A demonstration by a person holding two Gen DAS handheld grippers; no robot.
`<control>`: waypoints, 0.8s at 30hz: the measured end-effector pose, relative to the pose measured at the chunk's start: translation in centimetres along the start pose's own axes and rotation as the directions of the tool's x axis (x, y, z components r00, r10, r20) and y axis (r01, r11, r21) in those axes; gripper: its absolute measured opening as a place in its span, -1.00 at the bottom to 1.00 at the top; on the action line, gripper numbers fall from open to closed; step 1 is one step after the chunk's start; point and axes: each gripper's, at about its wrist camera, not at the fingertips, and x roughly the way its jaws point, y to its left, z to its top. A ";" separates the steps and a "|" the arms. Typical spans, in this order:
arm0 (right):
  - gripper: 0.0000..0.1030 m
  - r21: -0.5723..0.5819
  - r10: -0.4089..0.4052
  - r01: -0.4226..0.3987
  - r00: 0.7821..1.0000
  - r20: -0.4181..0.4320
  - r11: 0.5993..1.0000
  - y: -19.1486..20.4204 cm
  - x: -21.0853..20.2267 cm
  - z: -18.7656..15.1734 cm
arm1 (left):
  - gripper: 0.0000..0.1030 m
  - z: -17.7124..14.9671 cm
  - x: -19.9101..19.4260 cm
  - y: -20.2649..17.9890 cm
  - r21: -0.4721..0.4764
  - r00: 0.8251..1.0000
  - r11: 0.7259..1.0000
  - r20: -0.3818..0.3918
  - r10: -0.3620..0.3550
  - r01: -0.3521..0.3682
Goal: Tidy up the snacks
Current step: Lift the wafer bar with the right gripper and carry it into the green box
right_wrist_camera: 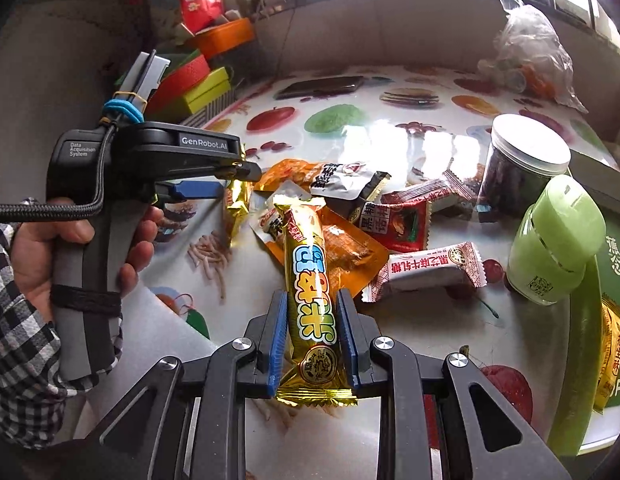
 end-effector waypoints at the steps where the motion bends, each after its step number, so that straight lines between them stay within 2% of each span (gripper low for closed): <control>1: -0.55 0.001 0.000 0.000 1.000 0.000 1.000 0.0 0.0 0.0 | 0.00 -0.1 0.0 0.0 0.015 1.000 1.000 0.002 0.014 -0.014; 5: -0.55 0.003 -0.003 0.003 1.000 0.003 1.000 0.0 0.0 0.0 | 0.00 -0.2 0.1 -0.2 0.076 0.999 0.996 0.017 0.052 -0.053; 10: -0.55 0.008 -0.011 0.011 1.000 0.008 1.000 0.1 -0.3 -0.1 | 0.00 -0.3 0.1 -0.3 0.092 0.997 0.993 0.036 0.067 -0.070; 12: -0.55 0.011 -0.015 0.015 1.000 0.011 1.000 0.1 -0.4 -0.2 | -0.13 -0.4 0.0 -0.2 0.098 0.996 0.992 0.040 0.074 -0.078; 14: -0.55 0.013 -0.018 0.018 1.000 0.011 1.000 0.1 -0.4 -0.2 | -0.38 -0.5 -0.1 -0.3 0.111 0.996 0.990 0.043 0.079 -0.083; 17: -0.55 0.012 -0.021 0.021 1.000 0.013 1.000 0.2 -0.4 -0.1 | -0.50 -0.6 -0.2 -0.2 0.112 0.996 0.991 0.041 0.075 -0.079; 24: -0.55 0.016 -0.033 0.033 0.999 0.021 0.999 0.3 -0.6 -0.2 | -0.54 -1.1 -0.6 0.1 0.118 0.998 0.991 0.044 0.055 -0.060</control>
